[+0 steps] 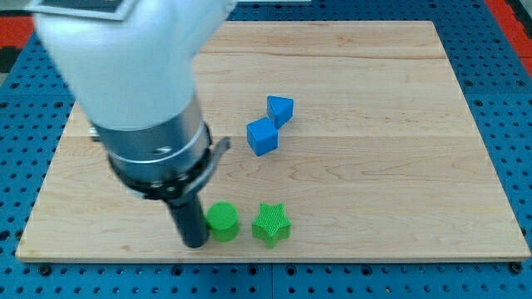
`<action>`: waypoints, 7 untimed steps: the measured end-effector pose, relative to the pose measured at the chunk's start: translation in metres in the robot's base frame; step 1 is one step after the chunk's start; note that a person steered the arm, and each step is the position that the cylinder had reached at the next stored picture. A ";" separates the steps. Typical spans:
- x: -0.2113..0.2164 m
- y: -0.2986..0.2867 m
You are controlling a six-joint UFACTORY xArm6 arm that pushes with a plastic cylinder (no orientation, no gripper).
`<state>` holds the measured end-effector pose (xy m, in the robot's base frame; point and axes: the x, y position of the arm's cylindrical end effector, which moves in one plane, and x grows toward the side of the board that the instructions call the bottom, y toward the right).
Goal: Push the green circle towards the green star
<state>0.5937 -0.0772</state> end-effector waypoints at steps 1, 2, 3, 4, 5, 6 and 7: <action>-0.012 -0.038; -0.063 -0.112; -0.132 -0.165; -0.180 -0.226; -0.230 -0.226; -0.291 -0.226; -0.328 -0.226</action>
